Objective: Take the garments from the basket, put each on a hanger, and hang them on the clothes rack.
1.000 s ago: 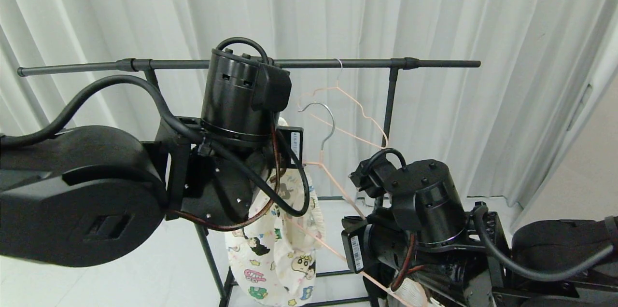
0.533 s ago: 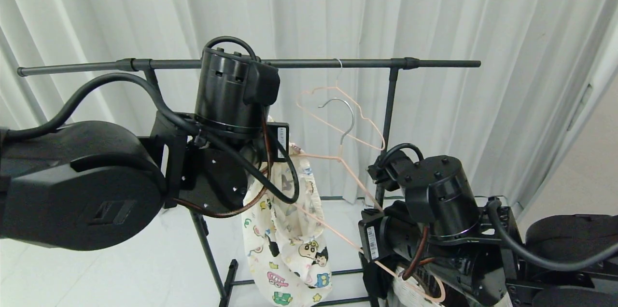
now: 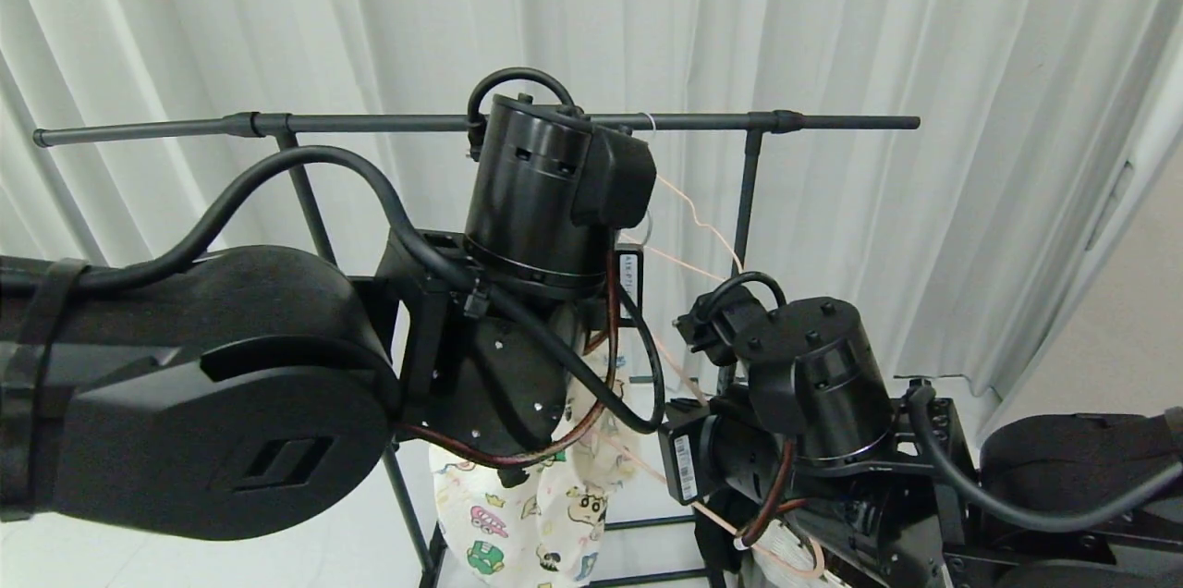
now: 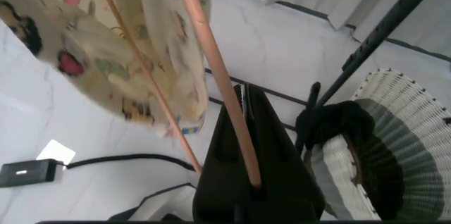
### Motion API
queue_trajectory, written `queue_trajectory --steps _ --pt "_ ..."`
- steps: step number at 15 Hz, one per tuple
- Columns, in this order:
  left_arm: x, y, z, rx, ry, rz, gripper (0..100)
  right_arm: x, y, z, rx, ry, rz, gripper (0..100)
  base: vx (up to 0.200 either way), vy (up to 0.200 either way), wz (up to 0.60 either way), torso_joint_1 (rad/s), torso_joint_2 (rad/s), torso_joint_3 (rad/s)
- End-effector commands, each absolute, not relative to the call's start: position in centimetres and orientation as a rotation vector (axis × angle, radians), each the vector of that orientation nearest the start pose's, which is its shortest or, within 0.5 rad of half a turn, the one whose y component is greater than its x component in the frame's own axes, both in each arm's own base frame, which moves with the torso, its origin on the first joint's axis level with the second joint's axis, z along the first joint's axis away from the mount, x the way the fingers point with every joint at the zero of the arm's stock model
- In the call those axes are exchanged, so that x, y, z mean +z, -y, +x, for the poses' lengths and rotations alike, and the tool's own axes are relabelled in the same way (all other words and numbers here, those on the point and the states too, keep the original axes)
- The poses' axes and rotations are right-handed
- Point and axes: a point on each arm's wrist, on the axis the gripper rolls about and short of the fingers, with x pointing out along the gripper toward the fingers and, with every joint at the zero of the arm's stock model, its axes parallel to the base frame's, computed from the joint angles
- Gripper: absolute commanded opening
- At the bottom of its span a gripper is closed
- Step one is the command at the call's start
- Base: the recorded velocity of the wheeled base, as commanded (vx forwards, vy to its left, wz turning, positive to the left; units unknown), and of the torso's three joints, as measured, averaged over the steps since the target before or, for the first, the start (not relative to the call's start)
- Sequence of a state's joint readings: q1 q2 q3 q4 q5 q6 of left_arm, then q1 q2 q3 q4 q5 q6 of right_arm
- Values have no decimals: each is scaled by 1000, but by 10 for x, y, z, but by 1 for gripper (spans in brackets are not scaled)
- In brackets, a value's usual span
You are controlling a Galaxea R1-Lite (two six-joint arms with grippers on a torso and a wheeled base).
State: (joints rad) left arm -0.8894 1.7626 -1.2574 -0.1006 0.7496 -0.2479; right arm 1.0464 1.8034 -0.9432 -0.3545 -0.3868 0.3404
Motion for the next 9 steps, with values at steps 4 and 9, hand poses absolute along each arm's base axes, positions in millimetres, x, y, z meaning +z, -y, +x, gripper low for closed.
queue_trajectory --steps 4,9 --pt "240 261 217 -133 -285 26 0 153 -293 178 564 -499 -12 0 0 0 0 0 0 0" --pt "242 252 212 -129 -286 21 0 153 -289 185 540 -482 16 0 0 0 0 0 0 0"
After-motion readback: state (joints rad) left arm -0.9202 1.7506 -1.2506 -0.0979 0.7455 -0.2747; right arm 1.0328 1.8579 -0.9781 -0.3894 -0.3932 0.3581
